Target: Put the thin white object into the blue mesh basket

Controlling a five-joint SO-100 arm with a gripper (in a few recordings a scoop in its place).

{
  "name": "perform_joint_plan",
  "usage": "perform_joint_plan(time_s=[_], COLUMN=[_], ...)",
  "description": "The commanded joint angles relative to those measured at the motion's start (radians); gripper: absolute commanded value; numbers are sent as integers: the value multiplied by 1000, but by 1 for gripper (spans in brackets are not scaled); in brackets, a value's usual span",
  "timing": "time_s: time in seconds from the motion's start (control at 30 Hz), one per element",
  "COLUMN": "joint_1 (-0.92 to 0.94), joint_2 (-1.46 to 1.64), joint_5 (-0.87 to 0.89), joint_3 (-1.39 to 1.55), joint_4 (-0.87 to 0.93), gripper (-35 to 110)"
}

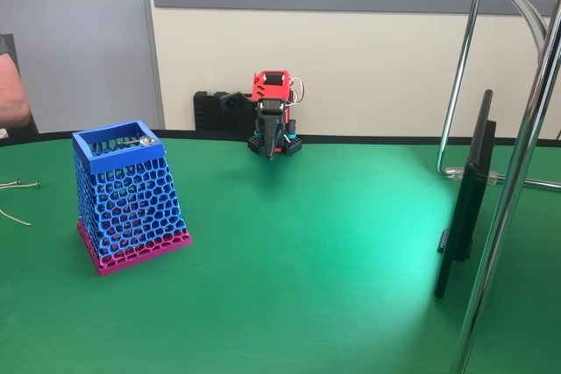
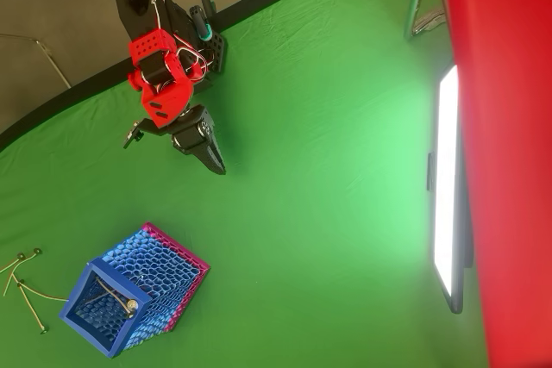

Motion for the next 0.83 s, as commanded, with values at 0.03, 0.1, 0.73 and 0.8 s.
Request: perform_joint_plan(time_s=[0.03,0.1,0.73,0.8], joint_1=[-6,-6,-8,-8], joint_2=[8,8,8,8], joint_5=[-3,-5,0,0], joint_3=[8,8,8,8], joint_4=[15,15,25,25], gripper=[1,1,1,1])
